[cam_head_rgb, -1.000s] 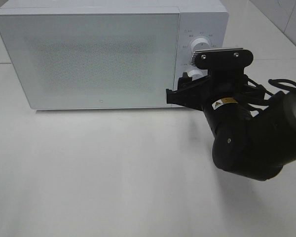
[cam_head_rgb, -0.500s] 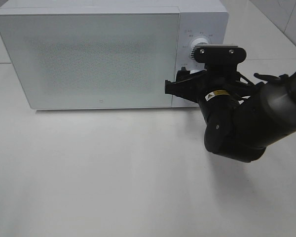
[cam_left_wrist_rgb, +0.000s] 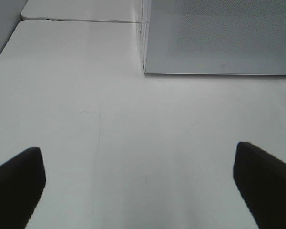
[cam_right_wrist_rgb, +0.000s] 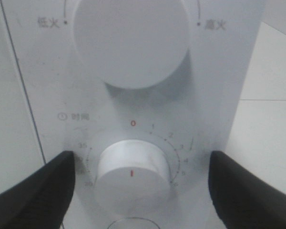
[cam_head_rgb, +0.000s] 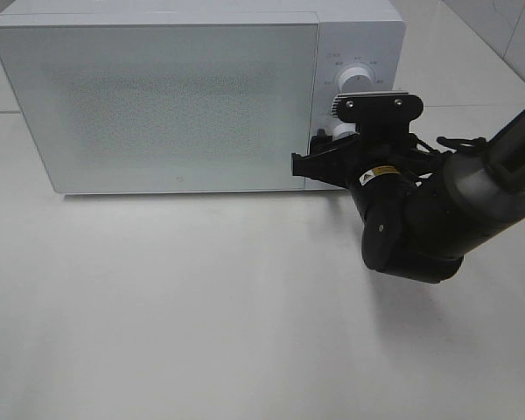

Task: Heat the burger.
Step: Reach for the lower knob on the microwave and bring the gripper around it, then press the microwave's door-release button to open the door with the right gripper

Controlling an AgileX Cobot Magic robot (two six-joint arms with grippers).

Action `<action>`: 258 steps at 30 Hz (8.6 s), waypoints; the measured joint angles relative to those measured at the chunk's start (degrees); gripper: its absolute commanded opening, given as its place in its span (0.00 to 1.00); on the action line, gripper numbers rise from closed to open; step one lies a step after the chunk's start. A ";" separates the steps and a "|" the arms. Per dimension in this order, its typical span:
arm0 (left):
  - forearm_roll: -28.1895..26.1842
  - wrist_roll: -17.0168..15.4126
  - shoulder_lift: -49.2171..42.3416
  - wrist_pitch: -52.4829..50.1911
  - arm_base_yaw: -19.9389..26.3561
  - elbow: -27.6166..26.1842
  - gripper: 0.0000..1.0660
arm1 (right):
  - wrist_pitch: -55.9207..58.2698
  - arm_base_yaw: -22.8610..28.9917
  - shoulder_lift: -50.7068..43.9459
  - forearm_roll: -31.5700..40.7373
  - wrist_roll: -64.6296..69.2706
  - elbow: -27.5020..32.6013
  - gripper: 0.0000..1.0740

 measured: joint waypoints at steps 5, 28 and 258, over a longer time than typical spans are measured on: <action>0.00 0.00 0.00 0.00 0.00 0.00 0.94 | 0.11 0.00 0.00 -0.06 0.29 0.06 0.68; 0.00 0.00 0.00 0.00 0.00 0.00 0.94 | 0.86 -0.23 0.00 -1.89 0.92 0.17 0.00; 0.00 0.00 0.00 0.00 0.00 0.00 0.94 | 127.14 -29.11 -117.74 -33.69 15.01 15.76 0.70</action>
